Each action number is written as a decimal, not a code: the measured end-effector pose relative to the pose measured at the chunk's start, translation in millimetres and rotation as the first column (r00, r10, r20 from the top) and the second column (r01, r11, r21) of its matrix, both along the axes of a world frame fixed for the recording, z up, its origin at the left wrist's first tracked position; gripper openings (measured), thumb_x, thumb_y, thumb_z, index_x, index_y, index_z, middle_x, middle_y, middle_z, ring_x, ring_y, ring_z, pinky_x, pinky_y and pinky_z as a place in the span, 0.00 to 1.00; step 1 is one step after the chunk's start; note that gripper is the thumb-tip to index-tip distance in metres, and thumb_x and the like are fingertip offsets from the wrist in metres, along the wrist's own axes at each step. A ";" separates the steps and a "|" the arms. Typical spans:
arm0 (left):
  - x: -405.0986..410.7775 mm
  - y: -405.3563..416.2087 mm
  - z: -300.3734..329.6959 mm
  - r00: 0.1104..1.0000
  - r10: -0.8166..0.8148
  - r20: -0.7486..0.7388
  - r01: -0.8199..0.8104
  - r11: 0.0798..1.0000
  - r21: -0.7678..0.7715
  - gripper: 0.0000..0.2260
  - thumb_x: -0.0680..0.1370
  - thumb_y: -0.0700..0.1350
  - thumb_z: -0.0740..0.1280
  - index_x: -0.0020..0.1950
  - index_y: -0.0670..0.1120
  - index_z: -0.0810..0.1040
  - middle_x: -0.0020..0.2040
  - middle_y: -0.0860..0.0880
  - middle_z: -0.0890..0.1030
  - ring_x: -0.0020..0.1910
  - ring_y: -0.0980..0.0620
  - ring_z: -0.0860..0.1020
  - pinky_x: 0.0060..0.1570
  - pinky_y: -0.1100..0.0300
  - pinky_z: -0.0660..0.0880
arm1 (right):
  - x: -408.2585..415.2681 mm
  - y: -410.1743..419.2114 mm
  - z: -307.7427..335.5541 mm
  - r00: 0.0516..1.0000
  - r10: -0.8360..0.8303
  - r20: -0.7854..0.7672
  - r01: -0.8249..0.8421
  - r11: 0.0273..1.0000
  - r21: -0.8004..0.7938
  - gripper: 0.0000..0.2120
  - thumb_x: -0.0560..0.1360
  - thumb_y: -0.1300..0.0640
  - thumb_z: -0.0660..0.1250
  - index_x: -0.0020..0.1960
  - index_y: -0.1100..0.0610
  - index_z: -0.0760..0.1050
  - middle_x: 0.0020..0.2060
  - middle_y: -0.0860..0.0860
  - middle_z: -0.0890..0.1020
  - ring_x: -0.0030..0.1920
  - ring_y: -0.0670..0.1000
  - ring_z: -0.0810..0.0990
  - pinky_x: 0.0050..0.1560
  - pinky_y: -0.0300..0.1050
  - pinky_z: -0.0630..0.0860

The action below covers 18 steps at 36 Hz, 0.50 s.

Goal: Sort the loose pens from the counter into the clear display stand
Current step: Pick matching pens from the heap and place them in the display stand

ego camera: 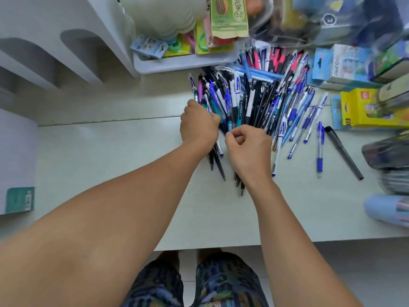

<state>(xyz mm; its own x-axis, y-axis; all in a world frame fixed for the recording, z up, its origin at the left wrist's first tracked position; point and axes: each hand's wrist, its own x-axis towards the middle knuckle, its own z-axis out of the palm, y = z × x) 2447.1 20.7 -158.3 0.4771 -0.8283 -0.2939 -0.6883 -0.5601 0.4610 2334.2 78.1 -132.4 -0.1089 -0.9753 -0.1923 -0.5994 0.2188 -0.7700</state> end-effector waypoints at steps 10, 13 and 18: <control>32.8 6.3 7.8 0.989 0.010 -0.146 -0.007 1.000 0.023 0.13 0.82 0.45 0.64 0.61 0.38 0.71 0.54 0.41 0.77 0.47 0.43 0.74 0.41 0.55 0.64 | 25.5 17.7 -0.7 0.997 0.073 0.023 -0.074 0.995 0.073 0.07 0.76 0.57 0.69 0.41 0.55 0.82 0.26 0.45 0.77 0.26 0.43 0.74 0.33 0.36 0.73; 56.9 11.9 7.4 0.958 0.076 -0.275 -0.085 0.996 -0.021 0.07 0.81 0.45 0.64 0.53 0.41 0.73 0.45 0.46 0.73 0.39 0.47 0.72 0.34 0.55 0.64 | 36.8 29.1 -3.1 0.980 0.190 0.060 -0.199 0.961 0.195 0.09 0.76 0.56 0.69 0.39 0.56 0.82 0.28 0.49 0.81 0.29 0.49 0.81 0.35 0.45 0.81; 94.3 34.9 23.2 0.831 0.190 -0.524 -0.224 0.975 -0.001 0.05 0.79 0.42 0.65 0.44 0.45 0.71 0.37 0.45 0.71 0.33 0.47 0.71 0.32 0.57 0.72 | 62.9 44.6 -12.7 0.963 0.257 0.080 -0.268 0.890 0.369 0.09 0.73 0.54 0.67 0.46 0.58 0.83 0.37 0.57 0.85 0.37 0.59 0.85 0.43 0.58 0.85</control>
<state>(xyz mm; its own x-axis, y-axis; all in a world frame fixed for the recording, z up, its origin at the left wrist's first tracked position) 2541.3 55.6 -135.2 0.4317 -0.7514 -0.4990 -0.2113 -0.6221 0.7539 2397.0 122.7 -145.1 0.1517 -0.8233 -0.5470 -0.6543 0.3312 -0.6799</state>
